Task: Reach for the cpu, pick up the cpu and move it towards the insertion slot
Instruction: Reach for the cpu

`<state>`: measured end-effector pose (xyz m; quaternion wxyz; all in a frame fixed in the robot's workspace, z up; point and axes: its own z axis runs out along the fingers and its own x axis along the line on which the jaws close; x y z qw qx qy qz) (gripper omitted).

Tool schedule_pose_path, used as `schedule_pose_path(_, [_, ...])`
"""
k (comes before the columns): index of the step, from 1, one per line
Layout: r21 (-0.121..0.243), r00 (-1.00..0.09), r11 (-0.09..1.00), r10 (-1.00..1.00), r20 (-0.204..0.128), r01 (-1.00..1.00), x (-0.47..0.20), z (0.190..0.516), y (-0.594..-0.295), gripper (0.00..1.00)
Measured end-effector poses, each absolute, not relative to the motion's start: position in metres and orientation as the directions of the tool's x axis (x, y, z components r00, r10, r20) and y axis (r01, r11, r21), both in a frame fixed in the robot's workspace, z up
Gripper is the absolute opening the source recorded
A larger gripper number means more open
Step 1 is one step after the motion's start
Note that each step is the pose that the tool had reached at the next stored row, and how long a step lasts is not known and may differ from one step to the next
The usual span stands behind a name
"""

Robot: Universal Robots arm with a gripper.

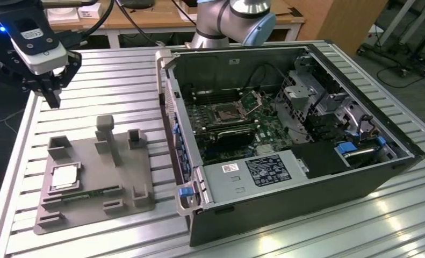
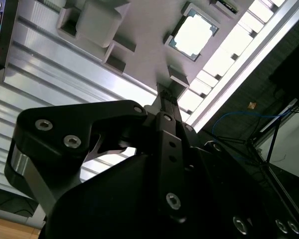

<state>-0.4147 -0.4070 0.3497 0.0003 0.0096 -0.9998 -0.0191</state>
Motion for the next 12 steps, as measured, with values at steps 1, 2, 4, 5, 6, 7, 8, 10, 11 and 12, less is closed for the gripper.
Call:
schedule_pose_path(1, [0.038, -1.000, 0.999, -0.019, 0.000, -0.019, -0.4147, 0.3497, -0.4072, 0.11])
schedule_pose_path(2, [0.038, -1.000, 0.999, -0.019, 0.000, -0.019, -0.4147, 0.3496, -0.4075, 0.11])
schedule_pose_path(4, [0.038, -1.000, 0.999, -0.019, 0.000, -0.019, -0.4150, 0.3495, -0.4080, 0.11])
schedule_pose_path(5, [0.038, -1.000, 0.999, -0.019, 0.000, -0.019, -0.4151, 0.3495, -0.4082, 0.11])
schedule_pose_path(6, [0.038, -1.000, 0.999, -0.019, 0.000, -0.019, -0.4151, 0.3495, -0.4083, 0.11])
schedule_pose_path(7, [0.038, -1.000, 0.999, -0.019, 0.000, -0.019, -0.4151, 0.3495, -0.4083, 0.11])
schedule_pose_path(8, [0.038, -1.000, 0.999, -0.019, 0.000, -0.019, -0.4151, 0.3494, -0.4084, 0.11])
schedule_pose_path(10, [0.038, -1.000, 0.999, -0.019, 0.000, -0.019, -0.4151, 0.3494, -0.4084, 0.11])
schedule_pose_path(11, [0.038, -1.000, 0.999, -0.019, 0.000, -0.019, -0.4151, 0.3494, -0.4085, 0.11])
schedule_pose_path(12, [0.038, -1.000, 0.999, -0.019, 0.000, -0.019, -0.4151, 0.3494, -0.4086, 0.11])
